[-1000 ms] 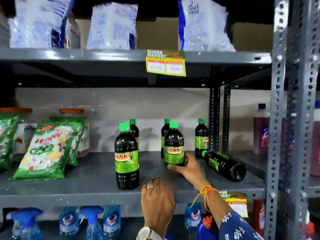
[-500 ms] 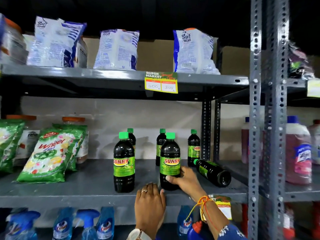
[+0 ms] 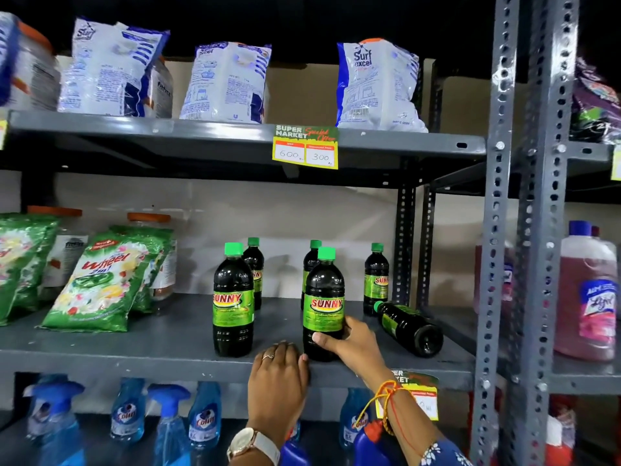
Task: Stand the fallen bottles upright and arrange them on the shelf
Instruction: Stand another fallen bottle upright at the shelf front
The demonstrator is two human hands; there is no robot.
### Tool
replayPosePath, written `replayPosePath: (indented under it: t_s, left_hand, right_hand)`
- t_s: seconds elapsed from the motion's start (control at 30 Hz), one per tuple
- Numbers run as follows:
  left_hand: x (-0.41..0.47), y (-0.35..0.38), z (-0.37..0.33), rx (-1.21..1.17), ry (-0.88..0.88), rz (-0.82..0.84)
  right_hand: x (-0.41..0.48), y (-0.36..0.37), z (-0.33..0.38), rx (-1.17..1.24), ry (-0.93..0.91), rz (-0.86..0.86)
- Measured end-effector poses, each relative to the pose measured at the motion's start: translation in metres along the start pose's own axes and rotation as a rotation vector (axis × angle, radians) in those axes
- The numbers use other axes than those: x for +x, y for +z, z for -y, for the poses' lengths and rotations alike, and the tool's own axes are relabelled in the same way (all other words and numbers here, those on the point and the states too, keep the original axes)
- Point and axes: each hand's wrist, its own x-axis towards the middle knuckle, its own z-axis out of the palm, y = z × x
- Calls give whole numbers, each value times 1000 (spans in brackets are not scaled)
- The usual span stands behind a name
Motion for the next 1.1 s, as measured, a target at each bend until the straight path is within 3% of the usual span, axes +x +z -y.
replayPosePath:
  t_s: [0.1, 0.2, 0.27, 0.4, 0.5, 0.6, 0.7, 0.8, 0.93, 1.1]
  left_hand:
    - [-2, 2, 2, -37, 16, -31]
    - [-14, 5, 1, -187, 4, -152]
    - [-24, 6, -12, -222, 134, -228]
    - [-15, 8, -58, -260, 394, -141]
    - [9, 11, -94, -239, 325, -36]
    - [19, 21, -111, -125, 202, -9]
    - [14, 31, -113, -144, 106, -37]
    - [13, 38, -112, -180, 83, -104]
    - [12, 42, -112, -188, 93, -141]
    - [11, 43, -113, -167, 121, -199]
  right_hand:
    - [-4, -19, 6, 90, 93, 8]
    - [-3, -63, 19, -49, -12, -333]
    - [8, -91, 26, -291, -69, -464]
    - [39, -96, 17, -920, 111, -283]
    - [51, -84, -12, -1217, 248, -133]
    - [59, -84, -25, -1315, 213, -266]
    - [60, -94, -33, -1208, 91, -320]
    - [58, -108, -44, -778, -38, -426]
    - [58, -100, -58, -232, -89, -350]
    - [64, -97, -67, -120, -37, -282]
